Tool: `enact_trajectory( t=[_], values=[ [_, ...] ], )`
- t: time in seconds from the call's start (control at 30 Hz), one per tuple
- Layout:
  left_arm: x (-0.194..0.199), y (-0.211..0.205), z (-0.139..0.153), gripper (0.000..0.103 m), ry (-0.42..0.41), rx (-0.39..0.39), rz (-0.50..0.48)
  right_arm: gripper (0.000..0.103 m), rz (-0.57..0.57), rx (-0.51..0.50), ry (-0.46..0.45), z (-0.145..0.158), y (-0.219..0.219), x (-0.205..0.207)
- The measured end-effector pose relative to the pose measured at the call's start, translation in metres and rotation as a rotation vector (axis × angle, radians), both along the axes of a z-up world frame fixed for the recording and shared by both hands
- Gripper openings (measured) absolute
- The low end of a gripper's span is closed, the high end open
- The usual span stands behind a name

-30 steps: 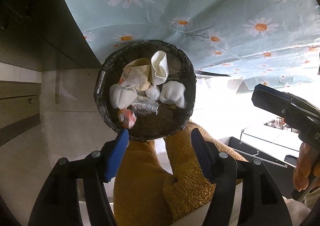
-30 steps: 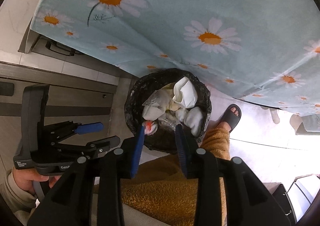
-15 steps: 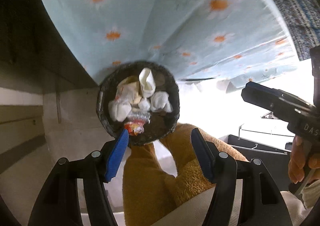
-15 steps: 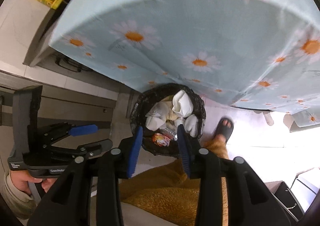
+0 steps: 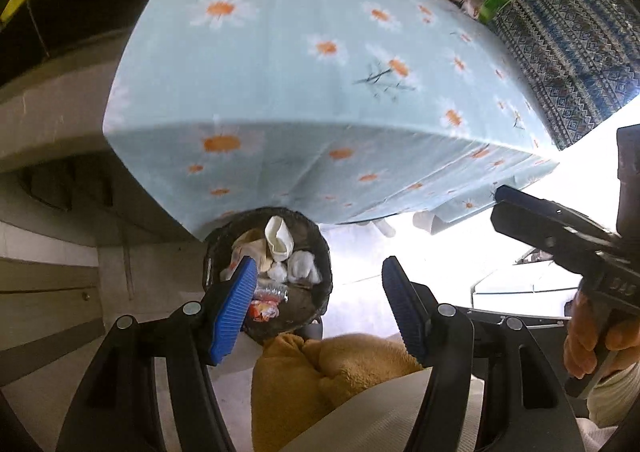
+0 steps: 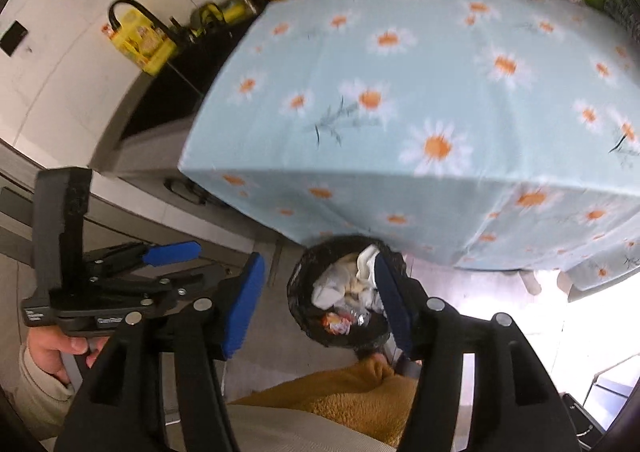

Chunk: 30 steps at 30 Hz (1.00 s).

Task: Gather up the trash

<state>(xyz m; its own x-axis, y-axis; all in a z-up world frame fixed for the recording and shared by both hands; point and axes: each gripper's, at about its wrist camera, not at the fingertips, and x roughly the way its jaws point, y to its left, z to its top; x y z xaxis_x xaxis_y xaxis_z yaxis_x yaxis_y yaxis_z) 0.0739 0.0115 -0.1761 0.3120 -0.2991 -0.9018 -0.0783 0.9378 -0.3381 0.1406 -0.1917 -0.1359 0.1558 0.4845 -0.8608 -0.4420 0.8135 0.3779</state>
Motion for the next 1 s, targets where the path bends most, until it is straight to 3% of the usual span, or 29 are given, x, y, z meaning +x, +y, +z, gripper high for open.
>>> enact_trajectory(
  t=[0.13,0.2,0.3,0.37,0.5,0.53,0.57,0.67,0.83,0.9,1.0],
  values=[
    [0.0,-0.011,0.019,0.063,-0.038,0.012,-0.009,0.06,-0.03,0.026,-0.059,0.027,-0.019,0.0],
    [-0.001,-0.016,0.032,0.063,-0.056,0.026,-0.011,0.066,-0.044,0.032,-0.095,0.039,-0.029,-0.002],
    [-0.004,-0.023,0.048,0.063,-0.075,0.04,0.004,0.068,-0.069,0.051,-0.113,0.056,-0.046,-0.001],
    [-0.008,-0.029,0.063,0.063,-0.102,0.059,0.01,0.073,-0.078,0.056,-0.13,0.068,-0.058,-0.001],
    [-0.013,-0.037,0.089,0.063,-0.157,0.112,0.03,0.073,-0.088,0.05,-0.172,0.09,-0.077,-0.003],
    [-0.014,-0.038,0.093,0.064,-0.163,0.115,0.032,0.073,-0.095,0.045,-0.186,0.095,-0.083,-0.003],
    [-0.016,-0.038,0.1,0.073,-0.173,0.118,0.039,0.073,-0.105,0.041,-0.194,0.098,-0.087,-0.004],
    [-0.024,-0.044,0.119,0.076,-0.209,0.141,0.054,0.09,-0.123,0.056,-0.205,0.107,-0.101,-0.006],
    [-0.037,-0.061,0.145,0.077,-0.261,0.175,0.069,0.091,-0.116,0.079,-0.225,0.117,-0.116,-0.013],
    [-0.041,-0.067,0.154,0.087,-0.278,0.186,0.08,0.092,-0.115,0.091,-0.223,0.12,-0.121,-0.016],
    [-0.047,-0.075,0.162,0.088,-0.287,0.228,0.102,0.098,-0.112,0.097,-0.239,0.125,-0.126,-0.022]
  ],
)
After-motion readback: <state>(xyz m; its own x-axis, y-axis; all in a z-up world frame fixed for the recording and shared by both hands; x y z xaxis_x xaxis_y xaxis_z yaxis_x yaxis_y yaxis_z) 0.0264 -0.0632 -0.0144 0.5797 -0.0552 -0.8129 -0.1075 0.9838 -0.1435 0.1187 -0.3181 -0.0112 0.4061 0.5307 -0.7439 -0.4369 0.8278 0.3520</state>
